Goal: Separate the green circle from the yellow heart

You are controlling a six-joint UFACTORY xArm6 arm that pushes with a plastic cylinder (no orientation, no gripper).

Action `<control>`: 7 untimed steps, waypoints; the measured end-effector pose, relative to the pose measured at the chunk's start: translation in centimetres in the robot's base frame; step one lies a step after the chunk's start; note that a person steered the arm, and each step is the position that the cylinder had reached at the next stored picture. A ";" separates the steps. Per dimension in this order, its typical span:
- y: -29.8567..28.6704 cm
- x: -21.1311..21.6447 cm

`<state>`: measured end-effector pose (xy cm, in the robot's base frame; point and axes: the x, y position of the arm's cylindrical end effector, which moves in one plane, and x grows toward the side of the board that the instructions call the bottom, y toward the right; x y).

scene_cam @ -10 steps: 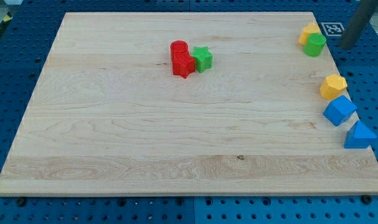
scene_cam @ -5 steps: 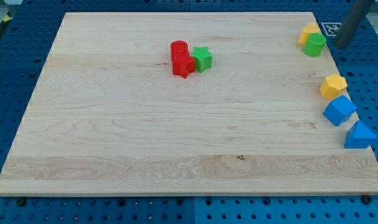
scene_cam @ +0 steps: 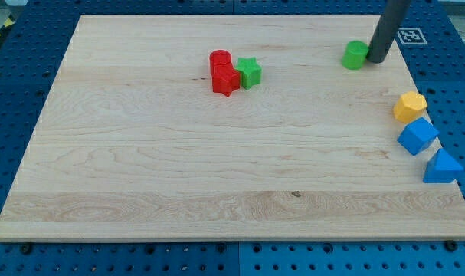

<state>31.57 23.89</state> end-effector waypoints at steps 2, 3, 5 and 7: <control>-1.7 0.0; -1.9 0.0; -6.3 0.0; -7.1 0.0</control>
